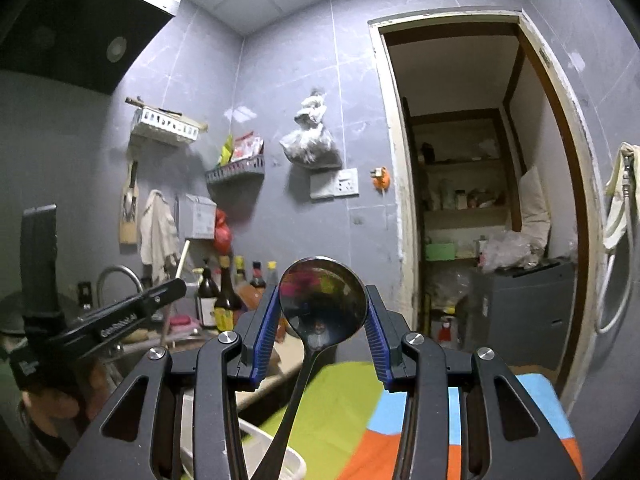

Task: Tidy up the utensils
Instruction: 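Lift the chopstick and spoon and carry both toward the white caddy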

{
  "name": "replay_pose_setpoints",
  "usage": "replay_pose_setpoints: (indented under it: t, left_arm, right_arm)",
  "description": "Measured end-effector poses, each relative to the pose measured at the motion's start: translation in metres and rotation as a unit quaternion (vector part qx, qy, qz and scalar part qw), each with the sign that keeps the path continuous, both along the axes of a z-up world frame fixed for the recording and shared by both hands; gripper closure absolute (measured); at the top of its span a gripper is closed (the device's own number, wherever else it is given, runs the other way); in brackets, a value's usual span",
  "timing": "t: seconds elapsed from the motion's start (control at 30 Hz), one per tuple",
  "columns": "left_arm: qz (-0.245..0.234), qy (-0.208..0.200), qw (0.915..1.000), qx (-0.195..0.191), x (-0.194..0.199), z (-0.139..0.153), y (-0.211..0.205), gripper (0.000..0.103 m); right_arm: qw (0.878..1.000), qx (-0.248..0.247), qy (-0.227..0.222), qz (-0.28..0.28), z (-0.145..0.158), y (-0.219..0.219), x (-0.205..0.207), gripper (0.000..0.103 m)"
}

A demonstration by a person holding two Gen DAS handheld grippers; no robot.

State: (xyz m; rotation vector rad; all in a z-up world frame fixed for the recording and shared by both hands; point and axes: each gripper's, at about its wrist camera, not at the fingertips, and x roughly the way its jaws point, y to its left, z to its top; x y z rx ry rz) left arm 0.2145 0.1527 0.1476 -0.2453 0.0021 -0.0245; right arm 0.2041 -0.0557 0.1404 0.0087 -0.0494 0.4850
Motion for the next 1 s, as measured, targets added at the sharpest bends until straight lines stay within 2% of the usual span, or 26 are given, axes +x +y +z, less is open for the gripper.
replay_pose_setpoints:
  t: [0.2, 0.33, 0.7, 1.0]
  left_arm:
    - [0.033, -0.014, 0.9989, -0.031, 0.016, -0.012, 0.028, 0.1]
    - [0.049, -0.011, 0.9975, -0.049, 0.022, -0.027, 0.034, 0.1]
    - [0.06, -0.004, 0.9976, -0.033, 0.025, -0.063, 0.014, 0.1]
    - [0.046, 0.032, 0.998, -0.028, 0.018, -0.081, 0.003, 0.1]
  right_arm:
    - [1.0, 0.008, -0.006, -0.024, -0.014, 0.025, 0.017, 0.064]
    - [0.999, -0.007, -0.001, -0.042, -0.032, 0.037, 0.028, 0.064]
    - [0.996, -0.037, 0.032, -0.068, -0.073, 0.044, 0.039, 0.064]
    - [0.995, -0.045, 0.066, -0.051, -0.09, 0.045, 0.041, 0.064]
